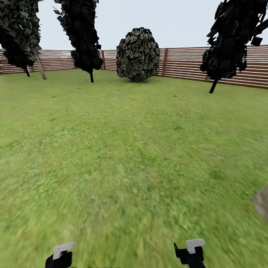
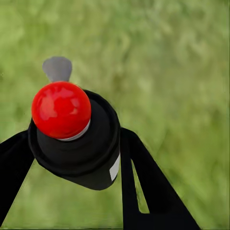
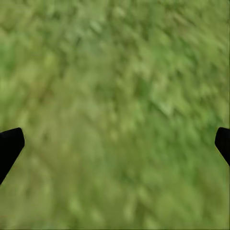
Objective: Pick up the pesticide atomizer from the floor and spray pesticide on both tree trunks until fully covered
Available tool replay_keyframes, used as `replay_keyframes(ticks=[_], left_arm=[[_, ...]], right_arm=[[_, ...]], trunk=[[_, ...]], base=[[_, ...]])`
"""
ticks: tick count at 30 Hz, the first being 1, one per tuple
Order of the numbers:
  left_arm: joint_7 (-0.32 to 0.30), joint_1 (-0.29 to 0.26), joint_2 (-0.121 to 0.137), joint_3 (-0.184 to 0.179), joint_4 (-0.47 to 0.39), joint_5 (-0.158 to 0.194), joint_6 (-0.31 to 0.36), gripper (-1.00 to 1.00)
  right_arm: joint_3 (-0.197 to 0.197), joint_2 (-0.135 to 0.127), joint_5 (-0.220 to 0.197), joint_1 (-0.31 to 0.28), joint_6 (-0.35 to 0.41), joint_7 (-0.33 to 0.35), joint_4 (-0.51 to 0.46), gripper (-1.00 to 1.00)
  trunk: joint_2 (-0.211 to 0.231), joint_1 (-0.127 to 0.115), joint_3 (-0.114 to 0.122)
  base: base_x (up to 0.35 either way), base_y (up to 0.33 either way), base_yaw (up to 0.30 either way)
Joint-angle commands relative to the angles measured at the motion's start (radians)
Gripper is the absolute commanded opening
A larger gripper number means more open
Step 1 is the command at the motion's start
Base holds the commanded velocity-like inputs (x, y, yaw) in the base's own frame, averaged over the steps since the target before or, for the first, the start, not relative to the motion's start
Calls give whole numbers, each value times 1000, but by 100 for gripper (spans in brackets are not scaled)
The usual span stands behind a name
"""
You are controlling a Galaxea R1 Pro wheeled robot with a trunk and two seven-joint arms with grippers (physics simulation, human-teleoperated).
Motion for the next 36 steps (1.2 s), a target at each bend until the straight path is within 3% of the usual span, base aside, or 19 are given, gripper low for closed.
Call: replay_keyframes(ticks=[1,36], left_arm=[[-1,-1,0,-2,1,5,-3,-100],[-1,-1,0,-2,1,5,-3,-100]], right_arm=[[-8,1,3,-1,-3,8,-2,100],[-8,1,3,-1,-3,8,-2,100]], trunk=[[0,0,-1],[0,0,-1]], base=[[0,0,282],[0,0,282]])
